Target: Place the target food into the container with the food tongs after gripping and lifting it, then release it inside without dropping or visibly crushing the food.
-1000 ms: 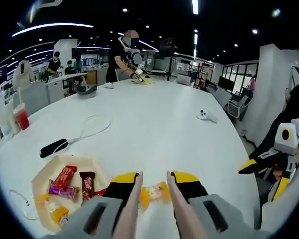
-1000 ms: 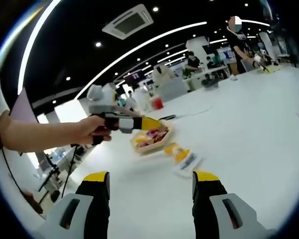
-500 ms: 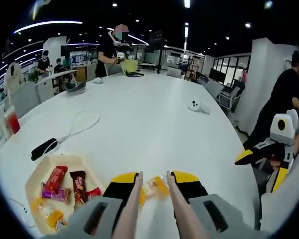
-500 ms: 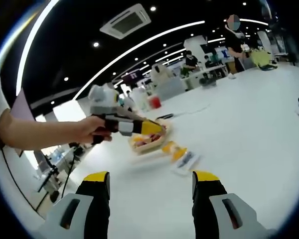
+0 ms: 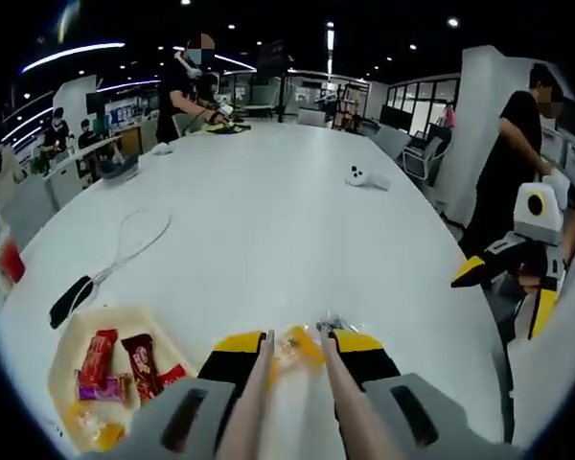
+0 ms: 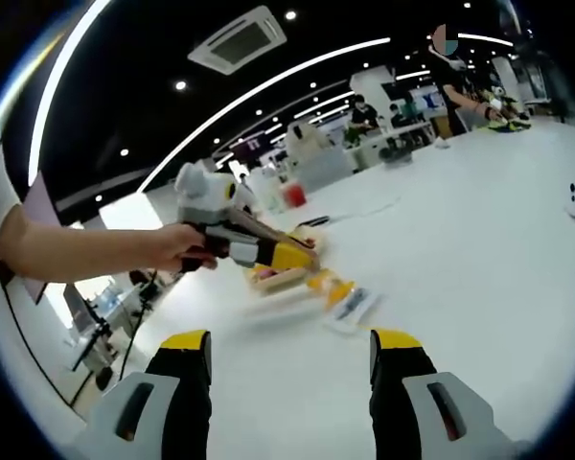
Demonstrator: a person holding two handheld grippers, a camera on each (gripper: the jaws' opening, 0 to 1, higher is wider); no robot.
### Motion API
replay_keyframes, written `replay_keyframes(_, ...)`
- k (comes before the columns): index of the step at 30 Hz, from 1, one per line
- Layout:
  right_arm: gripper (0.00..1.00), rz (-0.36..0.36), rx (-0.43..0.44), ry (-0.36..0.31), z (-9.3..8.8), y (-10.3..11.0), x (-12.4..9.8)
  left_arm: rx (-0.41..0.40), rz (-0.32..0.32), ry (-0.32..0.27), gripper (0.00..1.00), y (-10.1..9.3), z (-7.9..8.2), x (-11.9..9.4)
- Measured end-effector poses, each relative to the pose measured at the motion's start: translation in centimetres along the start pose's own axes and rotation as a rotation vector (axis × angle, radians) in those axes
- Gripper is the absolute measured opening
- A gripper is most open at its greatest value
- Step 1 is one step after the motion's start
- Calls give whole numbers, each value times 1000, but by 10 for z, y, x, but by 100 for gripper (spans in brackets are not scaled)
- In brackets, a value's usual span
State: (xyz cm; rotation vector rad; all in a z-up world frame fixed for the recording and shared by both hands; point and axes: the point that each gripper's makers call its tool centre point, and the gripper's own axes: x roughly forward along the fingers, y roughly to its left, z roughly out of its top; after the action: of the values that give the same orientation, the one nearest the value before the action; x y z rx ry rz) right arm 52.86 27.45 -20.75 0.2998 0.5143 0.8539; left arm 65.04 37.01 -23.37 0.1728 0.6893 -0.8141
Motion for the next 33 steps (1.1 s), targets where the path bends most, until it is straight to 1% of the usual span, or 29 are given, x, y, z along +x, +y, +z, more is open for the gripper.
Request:
replay_keyframes(10, 68, 8, 7, 12, -4, -1, 4, 31, -28, 36, 24, 2, -9, 7)
replay_keyframes(16, 68, 0, 17, 10, -4, -5, 4, 61, -44, 67, 24, 7, -13, 11)
replay_keyframes(19, 68, -3, 19, 11, -4, -7, 4, 90, -53, 76, 24, 8, -14, 12)
replay_keyframes(22, 68, -4, 18, 16, -4, -7, 4, 132, -73, 69, 24, 9, -10, 14)
replay_keyframes(24, 68, -6, 19, 18, -5, -8, 3, 159, -100, 95, 24, 6, -13, 15)
replay_keyframes(26, 68, -9, 23, 20, -6, -10, 3, 203, -124, 124, 25, 4, -17, 16)
replay_keyframes(29, 68, -19, 38, 21, -6, -13, 3, 225, -139, 134, 25, 3, -21, 18)
replay_keyframes(31, 68, -23, 41, 19, -5, -15, 4, 235, -142, 130, 25, 4, -20, 19)
replay_keyframes(33, 68, -23, 42, 19, -4, -15, 4, 264, -155, 125, 25, 4, -21, 22)
